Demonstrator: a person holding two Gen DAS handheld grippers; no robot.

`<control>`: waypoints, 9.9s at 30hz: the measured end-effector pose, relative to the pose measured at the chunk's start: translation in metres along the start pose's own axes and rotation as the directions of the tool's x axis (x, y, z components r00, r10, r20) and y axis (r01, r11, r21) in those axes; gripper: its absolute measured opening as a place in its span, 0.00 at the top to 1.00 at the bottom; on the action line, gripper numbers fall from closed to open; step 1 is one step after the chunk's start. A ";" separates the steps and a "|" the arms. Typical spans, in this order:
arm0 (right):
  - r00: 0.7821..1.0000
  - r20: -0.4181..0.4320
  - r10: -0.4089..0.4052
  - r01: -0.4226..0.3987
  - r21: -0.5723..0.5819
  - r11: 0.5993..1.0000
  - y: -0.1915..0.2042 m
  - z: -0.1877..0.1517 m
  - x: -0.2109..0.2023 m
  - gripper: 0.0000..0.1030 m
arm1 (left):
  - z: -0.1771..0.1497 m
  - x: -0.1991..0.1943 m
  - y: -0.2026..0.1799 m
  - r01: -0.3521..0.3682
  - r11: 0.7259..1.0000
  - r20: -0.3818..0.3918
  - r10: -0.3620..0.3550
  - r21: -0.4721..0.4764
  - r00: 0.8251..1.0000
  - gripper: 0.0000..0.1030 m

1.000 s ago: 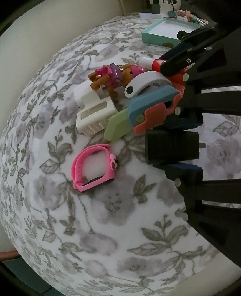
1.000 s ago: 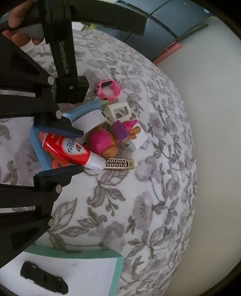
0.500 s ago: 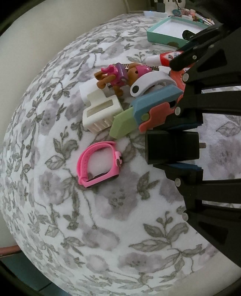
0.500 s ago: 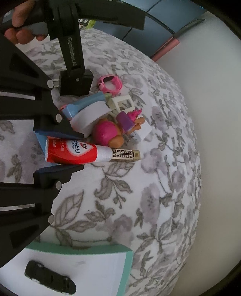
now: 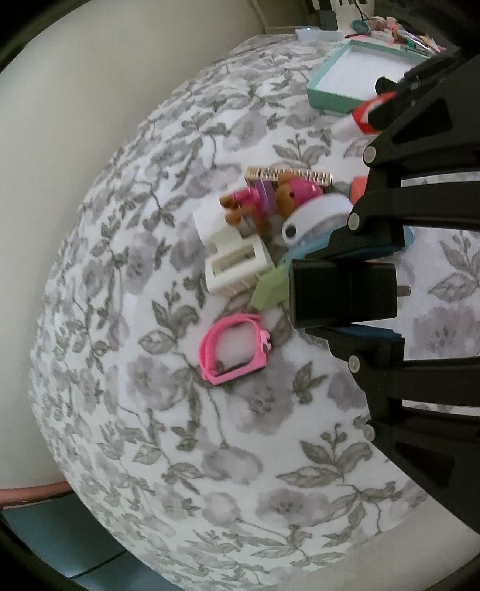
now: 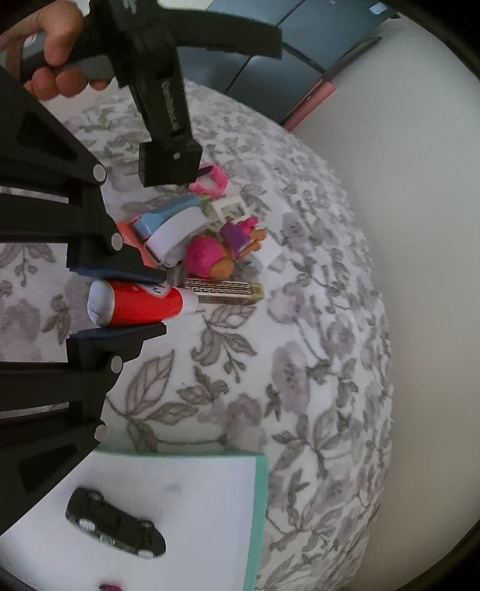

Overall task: Organize rigid objects
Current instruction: 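Grasp the black charger with the left gripper while the right grasps the red-capped bottle, then carry the charger and bottle into the tray and open both grippers, then move both grippers back to the toy pile, then grasp the pink watch band with the left gripper while the right grasps the carrot knife toy, then carry the watch band and carrot knife into the tray and open both grippers, then move both grippers back toward the remaining toy pile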

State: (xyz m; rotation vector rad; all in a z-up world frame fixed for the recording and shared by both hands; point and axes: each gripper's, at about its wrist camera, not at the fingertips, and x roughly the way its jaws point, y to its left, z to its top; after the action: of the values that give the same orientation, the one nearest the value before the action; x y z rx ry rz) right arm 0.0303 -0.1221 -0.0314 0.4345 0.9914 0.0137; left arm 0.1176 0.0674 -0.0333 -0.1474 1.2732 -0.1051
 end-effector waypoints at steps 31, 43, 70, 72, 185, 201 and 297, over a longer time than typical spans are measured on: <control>0.968 0.089 -0.236 0.173 0.447 0.878 -0.220 -0.016 -0.139 0.78 | -0.148 0.002 -0.251 0.301 0.804 -0.277 -0.177 0.513 0.944 0.70; 0.972 0.043 -0.229 0.188 0.435 0.881 -0.224 -0.020 -0.130 0.75 | -0.152 0.012 -0.253 0.248 0.816 -0.266 -0.121 0.522 0.956 0.63; 0.952 0.070 -0.298 0.273 0.245 0.930 -0.162 0.000 -0.121 0.64 | -0.053 -0.027 -0.160 0.014 0.940 0.033 -0.027 0.340 0.999 0.46; 0.950 0.081 -0.300 0.278 0.214 0.936 -0.149 0.003 -0.119 0.59 | -0.048 -0.029 -0.150 -0.015 0.944 0.065 -0.007 0.330 0.998 0.37; 0.975 0.070 -0.212 0.221 -0.174 0.960 -0.044 0.001 -0.076 0.27 | 0.004 -0.065 -0.106 -0.083 0.944 0.240 0.005 0.319 0.971 0.88; 0.930 0.024 -0.366 0.359 0.136 0.923 -0.186 -0.004 -0.120 0.27 | -0.071 -0.001 -0.232 -0.019 0.798 0.103 -0.054 0.602 0.993 0.88; 0.978 0.000 -0.206 0.204 -0.147 0.968 0.011 0.014 0.025 0.00 | 0.043 -0.001 0.005 -0.179 0.977 0.119 0.165 0.119 0.979 0.02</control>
State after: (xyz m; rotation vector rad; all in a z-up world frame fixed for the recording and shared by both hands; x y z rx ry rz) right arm 0.0575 -0.1118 -0.0414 0.1960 1.0393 -0.0965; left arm 0.1588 0.0747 -0.0213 0.0683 1.1613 -0.0290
